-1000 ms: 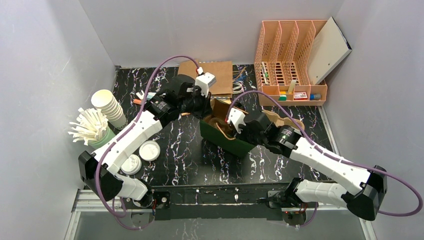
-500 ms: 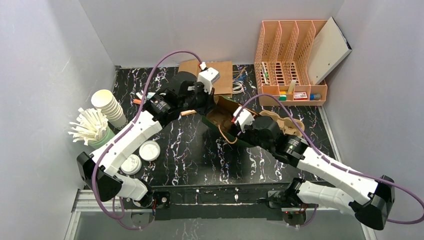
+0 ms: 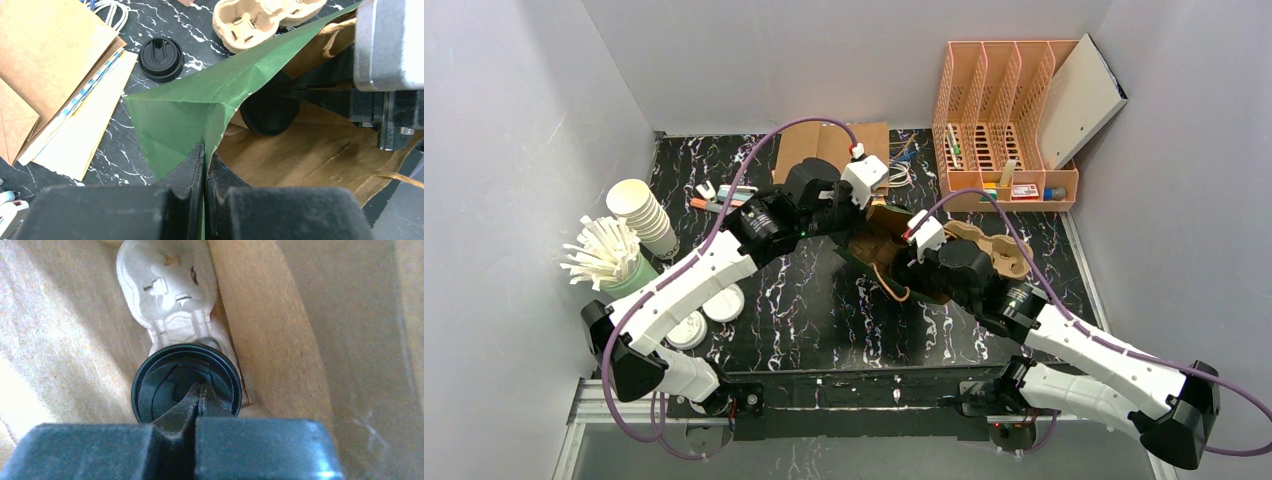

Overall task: Pack the takeout coffee
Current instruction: Place the coffee cup on the cup tray.

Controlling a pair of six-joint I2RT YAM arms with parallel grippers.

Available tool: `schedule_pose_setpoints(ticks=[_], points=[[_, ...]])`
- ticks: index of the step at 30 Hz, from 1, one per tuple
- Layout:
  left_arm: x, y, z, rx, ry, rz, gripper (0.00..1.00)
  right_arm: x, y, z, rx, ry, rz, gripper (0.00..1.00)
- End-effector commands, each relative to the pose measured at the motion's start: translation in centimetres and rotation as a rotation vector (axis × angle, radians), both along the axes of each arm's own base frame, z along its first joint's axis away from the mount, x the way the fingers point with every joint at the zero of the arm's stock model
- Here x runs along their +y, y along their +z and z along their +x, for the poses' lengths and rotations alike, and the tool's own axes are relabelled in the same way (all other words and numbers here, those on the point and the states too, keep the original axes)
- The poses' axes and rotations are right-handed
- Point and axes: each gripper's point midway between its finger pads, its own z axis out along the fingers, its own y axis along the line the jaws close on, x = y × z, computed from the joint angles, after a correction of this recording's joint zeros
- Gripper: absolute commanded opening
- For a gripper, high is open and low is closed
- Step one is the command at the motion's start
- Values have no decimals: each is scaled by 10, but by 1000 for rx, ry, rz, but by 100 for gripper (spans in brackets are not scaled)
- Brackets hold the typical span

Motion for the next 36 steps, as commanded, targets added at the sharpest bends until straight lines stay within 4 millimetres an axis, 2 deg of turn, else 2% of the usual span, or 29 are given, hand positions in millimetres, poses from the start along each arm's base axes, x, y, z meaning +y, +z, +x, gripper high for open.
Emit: schedule_pose_setpoints(ticks=[1,12,25,36], points=[[1,15,0,-43,0,-8,0,3,18,9,-52,-45,74,1],[0,10,-4,-22,-3,-9,0,21,-9,-3,92,69,10,1],[-3,-3,-10,52,14,-39,0,24,-12,12,86,76,-36,1],[15,-17,2,278,120,-192,0,31,-14,10,162,122,-84,1]])
